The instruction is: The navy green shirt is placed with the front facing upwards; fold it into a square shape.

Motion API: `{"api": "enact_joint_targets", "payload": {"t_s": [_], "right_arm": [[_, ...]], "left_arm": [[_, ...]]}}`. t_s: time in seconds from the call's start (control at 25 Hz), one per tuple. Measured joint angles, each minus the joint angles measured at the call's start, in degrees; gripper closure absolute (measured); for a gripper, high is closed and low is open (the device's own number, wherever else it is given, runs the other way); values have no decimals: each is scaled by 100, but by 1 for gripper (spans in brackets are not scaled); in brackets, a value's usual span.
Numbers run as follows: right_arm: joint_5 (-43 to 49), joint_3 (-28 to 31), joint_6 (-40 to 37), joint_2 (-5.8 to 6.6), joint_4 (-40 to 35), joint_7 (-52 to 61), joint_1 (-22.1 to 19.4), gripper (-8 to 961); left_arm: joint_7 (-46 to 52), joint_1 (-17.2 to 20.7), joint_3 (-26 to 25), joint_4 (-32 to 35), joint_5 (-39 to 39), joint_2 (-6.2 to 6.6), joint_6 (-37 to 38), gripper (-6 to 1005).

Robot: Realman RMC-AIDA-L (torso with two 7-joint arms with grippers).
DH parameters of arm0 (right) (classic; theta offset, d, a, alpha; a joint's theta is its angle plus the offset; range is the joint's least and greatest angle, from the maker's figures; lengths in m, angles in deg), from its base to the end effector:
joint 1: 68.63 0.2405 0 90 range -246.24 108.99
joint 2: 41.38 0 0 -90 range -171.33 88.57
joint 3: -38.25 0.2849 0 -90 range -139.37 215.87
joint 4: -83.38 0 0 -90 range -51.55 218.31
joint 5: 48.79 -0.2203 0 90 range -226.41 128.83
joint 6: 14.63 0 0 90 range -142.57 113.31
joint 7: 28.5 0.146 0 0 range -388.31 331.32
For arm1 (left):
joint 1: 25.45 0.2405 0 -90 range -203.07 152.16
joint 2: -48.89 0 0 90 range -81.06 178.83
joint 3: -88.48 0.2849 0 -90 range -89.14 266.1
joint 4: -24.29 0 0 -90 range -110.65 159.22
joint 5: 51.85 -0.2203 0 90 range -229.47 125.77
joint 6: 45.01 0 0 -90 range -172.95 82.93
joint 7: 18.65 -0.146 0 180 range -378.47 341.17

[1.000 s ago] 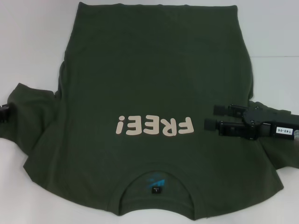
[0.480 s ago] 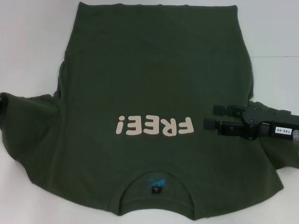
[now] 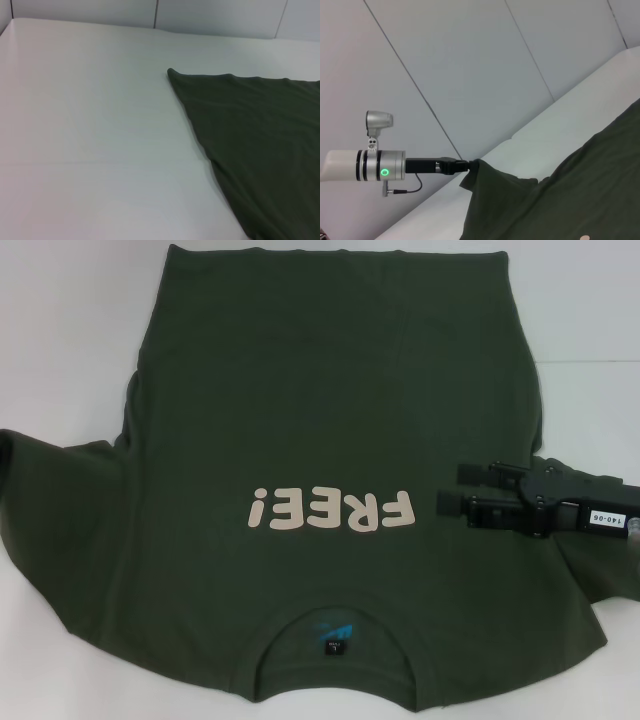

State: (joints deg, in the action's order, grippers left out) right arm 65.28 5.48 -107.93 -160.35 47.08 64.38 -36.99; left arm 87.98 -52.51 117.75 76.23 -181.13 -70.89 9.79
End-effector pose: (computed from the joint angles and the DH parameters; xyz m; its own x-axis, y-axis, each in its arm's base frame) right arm 0.2821 0.3545 -0.0032 0.5959 -0.5233 -0.6092 -0.6414 -0.7666 0.0311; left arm -0.3862 0.3938 0.0833 0.5818 0.5594 0.5904 0.7819 -0.1850 -0.5953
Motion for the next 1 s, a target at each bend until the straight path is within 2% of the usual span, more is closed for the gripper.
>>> {"api": "enact_joint_targets", "payload": {"t_s": [0.4, 0.6, 0.64, 0.84, 0.96, 1.0], "right_arm": [[0, -1, 21, 0, 38, -7, 0, 36], [0, 7, 40, 0, 52, -8, 0, 36], [0, 7, 40, 0, 52, -8, 0, 36], [0, 8, 40, 10, 53, -14, 0, 37], [0, 8, 40, 27, 53, -24, 0, 37], [0, 8, 40, 31, 53, -24, 1, 37]], "left_arm": [[32, -38, -1, 37, 0, -17, 126, 968], [369, -6, 8, 314, 0, -91, 1036, 964], [526, -15, 14, 472, 8, -135, 1462, 963], [1027, -178, 164, 783, 49, -285, 2163, 959], [1128, -214, 242, 785, 52, -300, 2175, 957], [1321, -328, 448, 730, 58, -364, 2116, 956]]}}
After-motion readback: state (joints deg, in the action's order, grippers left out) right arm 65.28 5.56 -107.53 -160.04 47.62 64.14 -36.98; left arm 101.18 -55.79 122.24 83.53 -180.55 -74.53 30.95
